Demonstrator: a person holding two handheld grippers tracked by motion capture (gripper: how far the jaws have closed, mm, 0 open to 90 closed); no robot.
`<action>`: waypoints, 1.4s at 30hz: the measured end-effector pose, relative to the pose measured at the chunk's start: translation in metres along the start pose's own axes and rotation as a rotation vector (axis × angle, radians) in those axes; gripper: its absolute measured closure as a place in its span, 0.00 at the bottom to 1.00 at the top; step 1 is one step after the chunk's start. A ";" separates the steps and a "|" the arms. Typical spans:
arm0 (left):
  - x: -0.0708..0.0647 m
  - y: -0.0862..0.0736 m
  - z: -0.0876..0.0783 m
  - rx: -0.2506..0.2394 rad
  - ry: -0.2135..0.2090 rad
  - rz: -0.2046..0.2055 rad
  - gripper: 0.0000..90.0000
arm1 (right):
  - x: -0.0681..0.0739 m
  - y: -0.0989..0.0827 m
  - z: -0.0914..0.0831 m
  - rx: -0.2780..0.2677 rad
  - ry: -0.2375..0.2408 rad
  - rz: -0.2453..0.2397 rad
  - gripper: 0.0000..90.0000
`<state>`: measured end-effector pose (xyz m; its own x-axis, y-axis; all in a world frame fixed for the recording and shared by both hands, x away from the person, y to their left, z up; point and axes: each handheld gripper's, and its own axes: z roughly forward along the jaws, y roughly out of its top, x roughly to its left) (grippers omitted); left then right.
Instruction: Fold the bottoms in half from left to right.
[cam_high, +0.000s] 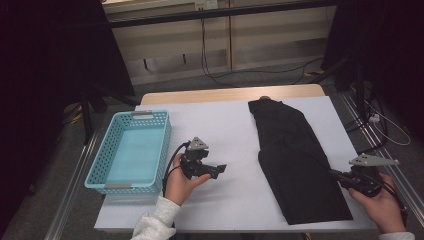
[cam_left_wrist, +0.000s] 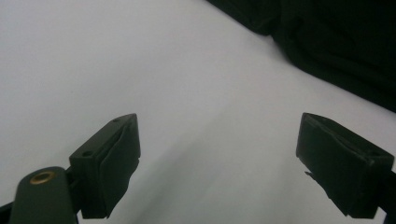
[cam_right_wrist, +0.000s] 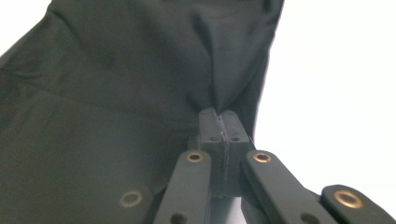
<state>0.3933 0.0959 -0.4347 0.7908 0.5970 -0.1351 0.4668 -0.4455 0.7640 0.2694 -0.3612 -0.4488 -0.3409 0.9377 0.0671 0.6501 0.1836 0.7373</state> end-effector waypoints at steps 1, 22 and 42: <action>0.000 0.000 -0.001 0.004 -0.001 0.003 0.15 | -0.002 -0.001 0.000 0.004 -0.011 -0.004 1.00; 0.012 -0.008 -0.014 0.004 0.048 0.003 0.13 | 0.028 0.039 0.026 -0.078 -0.010 -0.004 0.35; 0.016 -0.007 -0.011 0.009 0.041 -0.012 0.11 | 0.049 0.079 0.063 -0.104 -0.021 0.038 0.21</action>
<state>0.3981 0.1165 -0.4355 0.7683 0.6292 -0.1174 0.4796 -0.4444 0.7566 0.3466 -0.2820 -0.4300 -0.3026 0.9495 0.0831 0.5877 0.1173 0.8005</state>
